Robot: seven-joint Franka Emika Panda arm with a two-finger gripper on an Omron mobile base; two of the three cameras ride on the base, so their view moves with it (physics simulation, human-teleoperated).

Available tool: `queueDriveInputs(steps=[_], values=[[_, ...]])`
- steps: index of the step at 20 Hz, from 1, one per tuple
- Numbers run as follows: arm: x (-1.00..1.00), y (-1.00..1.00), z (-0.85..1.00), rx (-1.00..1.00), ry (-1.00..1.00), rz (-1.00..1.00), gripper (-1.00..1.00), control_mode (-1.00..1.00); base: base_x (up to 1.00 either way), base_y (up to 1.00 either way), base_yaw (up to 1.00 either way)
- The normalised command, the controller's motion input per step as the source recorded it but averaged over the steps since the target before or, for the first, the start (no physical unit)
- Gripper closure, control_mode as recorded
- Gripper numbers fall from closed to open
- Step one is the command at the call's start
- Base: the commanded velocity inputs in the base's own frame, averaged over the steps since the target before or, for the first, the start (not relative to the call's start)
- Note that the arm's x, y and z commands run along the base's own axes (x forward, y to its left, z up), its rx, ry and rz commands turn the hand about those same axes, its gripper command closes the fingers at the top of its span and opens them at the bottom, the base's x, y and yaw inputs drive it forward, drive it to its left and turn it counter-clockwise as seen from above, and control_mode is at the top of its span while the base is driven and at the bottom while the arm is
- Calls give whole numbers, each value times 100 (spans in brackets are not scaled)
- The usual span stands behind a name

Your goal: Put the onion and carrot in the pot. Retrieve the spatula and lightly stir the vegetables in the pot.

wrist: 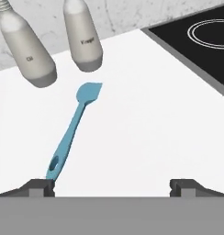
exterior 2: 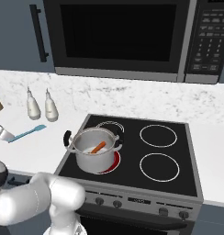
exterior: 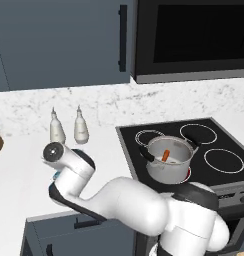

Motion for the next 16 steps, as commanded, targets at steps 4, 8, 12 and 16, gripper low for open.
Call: queueDriveInputs(steps=[4, 8, 12, 16], values=[[0, 62, -42, 2, 0, -7, -100, -100, 0, 0, 0], [1, 33, -43, 0, -2, -6, -100, -100, 0, 0, 0], [0, 28, -32, 0, -8, -6, -100, -100, 0, 0, 0], [13, 21, -24, 0, -13, -1, -100, -100, 0, 0, 0]])
